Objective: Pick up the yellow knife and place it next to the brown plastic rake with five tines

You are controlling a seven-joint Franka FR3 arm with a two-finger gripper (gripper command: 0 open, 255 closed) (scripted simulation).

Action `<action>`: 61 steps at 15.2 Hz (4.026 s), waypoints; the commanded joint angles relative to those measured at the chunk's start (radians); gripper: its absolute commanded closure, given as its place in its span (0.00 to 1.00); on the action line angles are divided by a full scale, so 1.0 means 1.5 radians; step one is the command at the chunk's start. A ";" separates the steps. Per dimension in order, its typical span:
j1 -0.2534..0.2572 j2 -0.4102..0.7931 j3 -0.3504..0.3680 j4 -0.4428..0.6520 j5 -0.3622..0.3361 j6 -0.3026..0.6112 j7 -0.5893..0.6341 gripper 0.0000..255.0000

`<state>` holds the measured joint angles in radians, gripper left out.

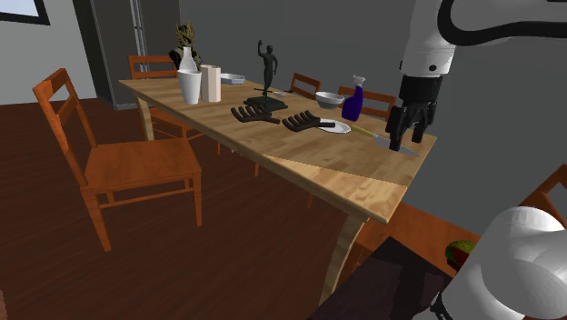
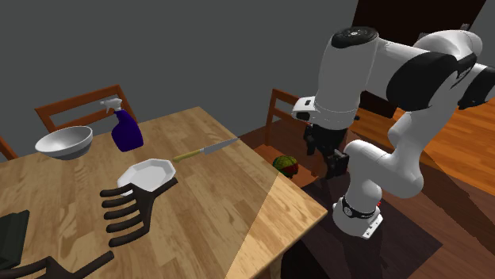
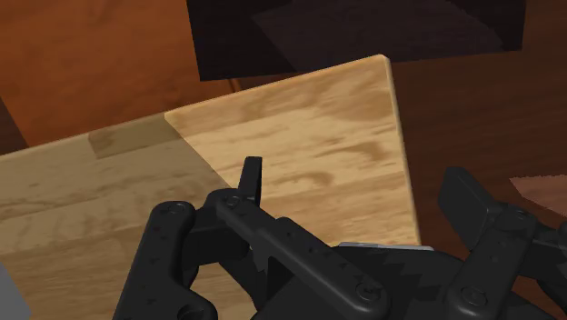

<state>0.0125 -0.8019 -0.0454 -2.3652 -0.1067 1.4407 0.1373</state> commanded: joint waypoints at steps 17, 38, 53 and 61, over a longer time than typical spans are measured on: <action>-0.017 0.203 -0.259 0.076 -0.109 0.207 -0.308 0.00; -0.114 0.784 -0.441 0.527 0.249 0.285 -0.804 0.00; -0.115 0.800 -0.433 0.480 0.263 0.344 -0.814 0.00; -0.115 0.800 -0.433 0.480 0.263 0.344 -0.814 1.00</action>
<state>-0.1597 0.3984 -0.6949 -1.6454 0.2884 1.9573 -1.0838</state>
